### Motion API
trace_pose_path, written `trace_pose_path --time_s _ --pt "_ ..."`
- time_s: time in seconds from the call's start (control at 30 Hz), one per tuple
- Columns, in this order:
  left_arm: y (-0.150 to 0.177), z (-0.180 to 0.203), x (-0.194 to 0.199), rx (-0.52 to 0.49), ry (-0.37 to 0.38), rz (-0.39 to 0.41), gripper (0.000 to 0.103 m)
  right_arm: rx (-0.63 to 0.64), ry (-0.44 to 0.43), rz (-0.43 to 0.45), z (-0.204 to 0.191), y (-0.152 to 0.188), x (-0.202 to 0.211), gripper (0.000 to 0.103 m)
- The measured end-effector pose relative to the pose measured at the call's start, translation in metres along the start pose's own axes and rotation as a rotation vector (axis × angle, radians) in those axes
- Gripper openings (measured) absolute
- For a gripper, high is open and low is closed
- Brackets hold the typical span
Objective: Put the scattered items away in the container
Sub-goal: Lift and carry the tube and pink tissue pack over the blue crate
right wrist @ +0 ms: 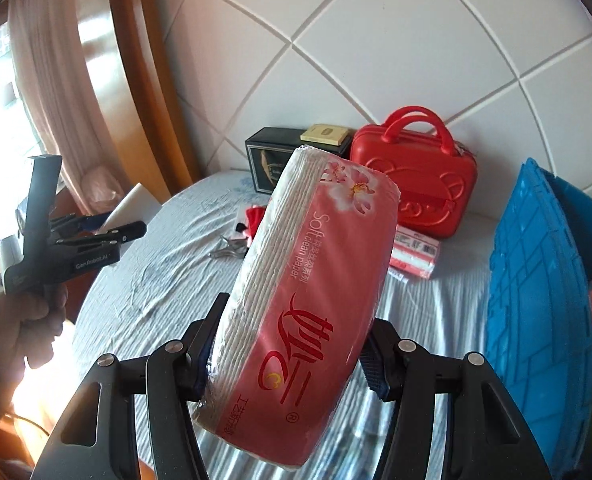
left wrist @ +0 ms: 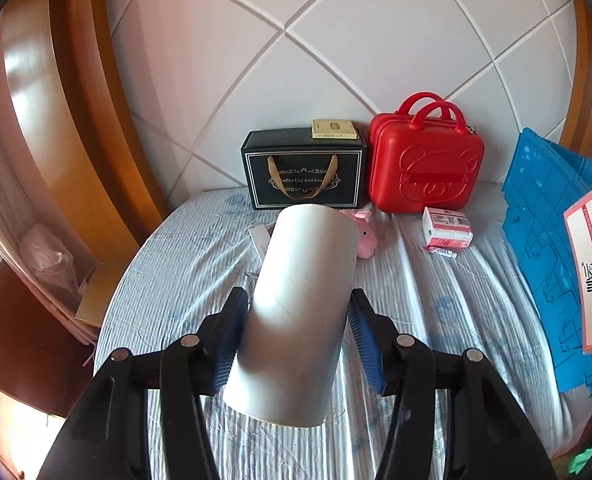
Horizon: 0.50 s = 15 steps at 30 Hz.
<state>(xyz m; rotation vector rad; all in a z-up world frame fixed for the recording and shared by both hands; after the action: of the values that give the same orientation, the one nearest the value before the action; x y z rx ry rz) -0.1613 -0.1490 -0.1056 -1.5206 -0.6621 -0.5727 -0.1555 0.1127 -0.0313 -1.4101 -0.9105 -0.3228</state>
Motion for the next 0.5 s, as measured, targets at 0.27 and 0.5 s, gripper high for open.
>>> trace_pose_path --time_s 0.27,0.5 --pt "-0.013 0.029 0.039 0.003 -0.006 0.064 0.051 0.008 -0.007 0.071 0.012 0.002 0.050 0.058" --pt "-0.021 0.055 0.062 -0.005 -0.007 0.099 0.051 0.035 -0.031 0.107 0.022 -0.001 0.084 0.059"
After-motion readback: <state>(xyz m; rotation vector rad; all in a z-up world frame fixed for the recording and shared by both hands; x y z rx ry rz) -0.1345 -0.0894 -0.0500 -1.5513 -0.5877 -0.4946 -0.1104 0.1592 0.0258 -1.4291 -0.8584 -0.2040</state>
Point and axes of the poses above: each gripper's, at about its wrist camera, not at the fingertips, and x roughly against the way its jaws point, z to its right, y to its underside, the point moved 2 cm from there along -x, roughly the way its jaws point
